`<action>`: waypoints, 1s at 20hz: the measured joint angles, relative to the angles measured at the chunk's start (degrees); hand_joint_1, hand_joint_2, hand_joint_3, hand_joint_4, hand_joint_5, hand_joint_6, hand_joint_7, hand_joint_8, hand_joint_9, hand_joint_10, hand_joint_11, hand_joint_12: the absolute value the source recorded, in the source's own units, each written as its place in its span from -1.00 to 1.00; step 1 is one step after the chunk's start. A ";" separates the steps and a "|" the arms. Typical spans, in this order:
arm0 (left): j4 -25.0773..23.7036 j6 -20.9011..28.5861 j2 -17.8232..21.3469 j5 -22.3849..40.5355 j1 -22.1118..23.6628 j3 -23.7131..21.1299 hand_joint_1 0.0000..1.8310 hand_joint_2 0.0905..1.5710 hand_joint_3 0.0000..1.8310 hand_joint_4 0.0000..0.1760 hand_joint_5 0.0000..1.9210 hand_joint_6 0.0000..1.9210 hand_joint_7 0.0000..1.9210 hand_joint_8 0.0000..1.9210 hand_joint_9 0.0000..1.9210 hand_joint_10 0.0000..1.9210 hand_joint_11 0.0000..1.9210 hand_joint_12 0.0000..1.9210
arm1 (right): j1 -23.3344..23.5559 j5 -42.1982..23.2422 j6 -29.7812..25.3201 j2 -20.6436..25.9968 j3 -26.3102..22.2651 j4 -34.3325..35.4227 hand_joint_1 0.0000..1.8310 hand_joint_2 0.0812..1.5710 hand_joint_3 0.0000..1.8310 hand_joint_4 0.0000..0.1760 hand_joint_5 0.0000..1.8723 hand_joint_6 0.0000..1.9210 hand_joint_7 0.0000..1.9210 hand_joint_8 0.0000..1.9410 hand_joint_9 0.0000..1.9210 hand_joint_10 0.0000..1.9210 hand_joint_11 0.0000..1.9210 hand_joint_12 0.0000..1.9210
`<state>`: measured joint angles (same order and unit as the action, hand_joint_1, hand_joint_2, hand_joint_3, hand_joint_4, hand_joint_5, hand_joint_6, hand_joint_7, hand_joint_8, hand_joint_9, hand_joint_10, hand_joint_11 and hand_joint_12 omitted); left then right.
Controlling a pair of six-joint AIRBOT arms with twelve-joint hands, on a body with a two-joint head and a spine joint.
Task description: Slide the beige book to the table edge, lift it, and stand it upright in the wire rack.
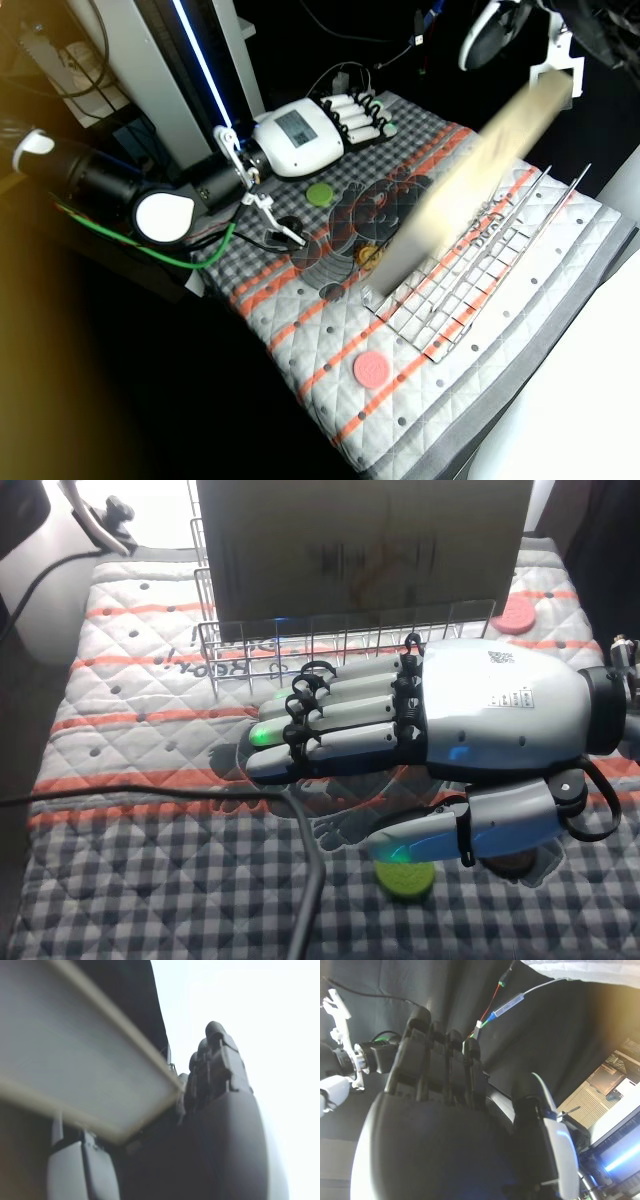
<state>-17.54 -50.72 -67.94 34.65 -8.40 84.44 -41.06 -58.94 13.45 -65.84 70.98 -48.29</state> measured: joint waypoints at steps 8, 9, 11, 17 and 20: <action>0.48 4.35 3.48 1.60 -2.71 -2.64 -0.23 0.18 -1.00 0.82 -0.96 -1.00 -0.93 -1.00 -0.91 -1.00 -1.00 -0.59 | 0.00 0.00 -0.35 0.59 -0.46 0.79 -1.00 0.85 -1.00 -1.00 -0.77 -1.00 -0.74 -1.00 -0.78 -1.00 -0.65 -0.96; 1.29 4.52 4.57 2.82 -3.69 -3.76 -0.31 0.18 -1.00 0.82 -0.95 -1.00 -0.92 -1.00 -0.91 -1.00 -1.00 -0.59 | 0.00 0.00 -0.35 1.09 -0.70 1.42 -1.00 0.85 -1.00 -1.00 -0.76 -1.00 -0.73 -0.99 -0.77 -0.99 -0.66 -0.96; 3.23 4.59 7.74 5.99 -6.71 -7.10 -0.55 0.30 -0.98 0.95 -0.90 -0.99 -0.90 -1.00 -0.92 -1.00 -1.00 -0.71 | 0.00 0.15 0.50 2.93 -1.55 3.61 -1.00 0.86 -1.00 -1.00 -0.73 -0.99 -0.71 -0.99 -0.75 -0.99 -0.66 -0.97; 10.10 2.86 20.02 20.02 -22.34 -19.85 -1.00 0.59 -0.99 -0.11 -0.83 -1.00 -0.90 -1.00 -0.98 -1.00 -1.00 -0.84 | -1.90 -1.79 9.09 11.85 -6.97 15.08 -0.94 0.89 -1.00 -1.00 -0.78 -0.99 -0.81 -0.99 -0.85 -0.99 -0.76 -0.98; 13.00 1.03 23.52 25.64 -28.09 -23.91 -0.95 0.61 -1.00 -0.36 -0.85 -0.99 -0.88 -0.99 -0.95 -0.99 -0.99 -0.99 | -6.27 -5.01 14.67 16.41 -9.16 23.87 -0.84 0.83 -1.00 -1.00 -0.75 -0.99 -0.77 -0.99 -0.78 -0.98 -0.71 -0.97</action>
<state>-4.54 -49.69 -44.42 60.29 -36.49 60.53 -47.33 -63.94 28.12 -49.43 61.82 -24.43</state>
